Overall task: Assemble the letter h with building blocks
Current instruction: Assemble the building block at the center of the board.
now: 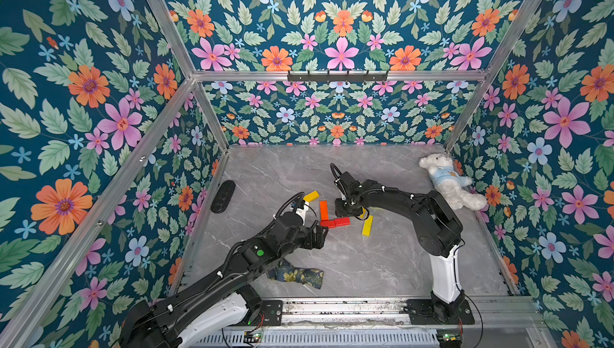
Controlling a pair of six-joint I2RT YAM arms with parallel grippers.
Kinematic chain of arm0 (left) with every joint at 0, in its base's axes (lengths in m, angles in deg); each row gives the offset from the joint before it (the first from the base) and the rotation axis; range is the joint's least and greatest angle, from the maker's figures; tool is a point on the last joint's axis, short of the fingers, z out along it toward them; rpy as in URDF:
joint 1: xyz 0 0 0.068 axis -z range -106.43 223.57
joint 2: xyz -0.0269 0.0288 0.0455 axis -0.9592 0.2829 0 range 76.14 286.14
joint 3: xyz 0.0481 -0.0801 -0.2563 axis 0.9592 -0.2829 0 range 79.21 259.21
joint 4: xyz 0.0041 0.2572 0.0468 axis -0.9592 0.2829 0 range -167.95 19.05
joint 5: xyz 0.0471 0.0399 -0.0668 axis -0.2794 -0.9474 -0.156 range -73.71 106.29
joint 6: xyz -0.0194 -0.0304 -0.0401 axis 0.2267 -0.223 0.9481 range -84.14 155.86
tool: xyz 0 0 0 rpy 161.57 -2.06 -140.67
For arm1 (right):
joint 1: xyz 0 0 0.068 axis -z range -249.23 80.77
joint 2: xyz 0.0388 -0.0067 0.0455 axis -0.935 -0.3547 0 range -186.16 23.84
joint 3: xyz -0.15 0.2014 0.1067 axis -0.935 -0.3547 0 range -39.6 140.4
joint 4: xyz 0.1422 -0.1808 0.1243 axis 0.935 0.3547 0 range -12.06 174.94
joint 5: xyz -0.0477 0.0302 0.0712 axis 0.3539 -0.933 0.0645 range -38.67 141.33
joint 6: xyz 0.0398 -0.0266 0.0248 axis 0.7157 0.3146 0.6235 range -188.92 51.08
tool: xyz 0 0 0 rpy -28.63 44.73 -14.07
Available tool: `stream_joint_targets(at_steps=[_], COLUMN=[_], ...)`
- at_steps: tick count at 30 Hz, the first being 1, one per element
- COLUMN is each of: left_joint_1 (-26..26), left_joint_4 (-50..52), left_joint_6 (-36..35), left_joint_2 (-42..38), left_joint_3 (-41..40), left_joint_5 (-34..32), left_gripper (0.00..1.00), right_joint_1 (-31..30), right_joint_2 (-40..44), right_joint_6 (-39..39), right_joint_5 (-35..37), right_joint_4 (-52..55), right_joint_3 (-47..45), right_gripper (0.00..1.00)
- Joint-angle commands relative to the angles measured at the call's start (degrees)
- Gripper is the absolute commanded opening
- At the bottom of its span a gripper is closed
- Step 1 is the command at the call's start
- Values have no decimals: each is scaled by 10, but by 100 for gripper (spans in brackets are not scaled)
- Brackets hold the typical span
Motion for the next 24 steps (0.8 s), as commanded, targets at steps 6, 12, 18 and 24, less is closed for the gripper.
stream_joint_targets(at_steps=[6, 12, 18, 24], left_joint_1=[0, 0, 0, 0], left_joint_4=[-3, -5, -4, -3], left_joint_6=[0, 0, 0, 0], left_joint_2=[0, 0, -5, -5], left_joint_3=[4, 3, -1, -2], left_joint_5=[-2, -2, -3, -6], left_gripper=[99, 99, 99, 99], right_joint_1=[0, -1, -3, -6], right_joint_2=[6, -1, -5, -11], right_joint_6=[5, -3, -11, -15], right_joint_5=[1, 12, 12, 13], right_joint_4=[9, 19, 22, 28], right_joint_3=[-12, -10, -3, 5], right_gripper=[49, 48, 48, 48])
